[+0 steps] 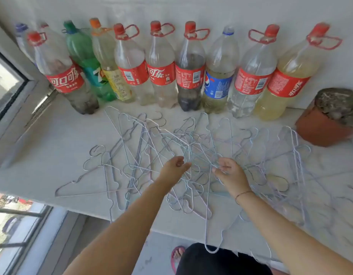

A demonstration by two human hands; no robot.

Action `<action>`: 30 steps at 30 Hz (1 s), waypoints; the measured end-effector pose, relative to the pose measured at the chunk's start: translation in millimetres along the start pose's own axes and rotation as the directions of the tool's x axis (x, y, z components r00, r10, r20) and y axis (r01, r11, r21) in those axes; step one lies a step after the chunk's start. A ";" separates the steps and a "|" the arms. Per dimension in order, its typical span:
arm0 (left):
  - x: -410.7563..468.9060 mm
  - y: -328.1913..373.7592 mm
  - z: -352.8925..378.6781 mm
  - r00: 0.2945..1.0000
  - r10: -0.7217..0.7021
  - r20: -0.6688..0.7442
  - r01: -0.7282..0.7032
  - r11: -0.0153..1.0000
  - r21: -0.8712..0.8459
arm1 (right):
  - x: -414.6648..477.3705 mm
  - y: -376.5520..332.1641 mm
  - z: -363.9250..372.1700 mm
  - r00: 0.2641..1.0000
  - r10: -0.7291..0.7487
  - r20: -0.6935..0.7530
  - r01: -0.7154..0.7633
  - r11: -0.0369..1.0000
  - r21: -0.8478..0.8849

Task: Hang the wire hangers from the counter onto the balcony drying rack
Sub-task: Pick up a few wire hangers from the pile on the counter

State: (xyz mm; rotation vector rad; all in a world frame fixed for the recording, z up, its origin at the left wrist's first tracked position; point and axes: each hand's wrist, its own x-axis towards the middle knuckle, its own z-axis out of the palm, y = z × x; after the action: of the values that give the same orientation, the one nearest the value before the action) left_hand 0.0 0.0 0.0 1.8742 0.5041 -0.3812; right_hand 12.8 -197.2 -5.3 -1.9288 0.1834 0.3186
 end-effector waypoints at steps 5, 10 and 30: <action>34.4 9.9 3.6 0.998 -0.059 0.038 0.061 0.996 -0.062 | 1.8 2.3 3.8 0.998 0.035 -0.052 -0.033 0.999 0.042; 51.9 17.5 5.3 0.989 -0.139 0.050 0.146 0.974 -0.175 | 10.4 -0.6 4.5 0.996 0.042 -0.079 -0.037 0.997 0.061; 26.0 39.1 -23.2 0.977 -0.153 0.148 0.212 0.763 -0.611 | 48.7 -18.8 27.5 1.000 0.000 -0.001 -0.001 0.994 -0.114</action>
State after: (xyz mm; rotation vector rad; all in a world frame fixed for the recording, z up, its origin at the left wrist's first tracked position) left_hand 42.9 14.0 26.6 1.1558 0.6616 -0.3677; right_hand 60.7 -163.6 -13.0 -2.0414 0.1698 0.3343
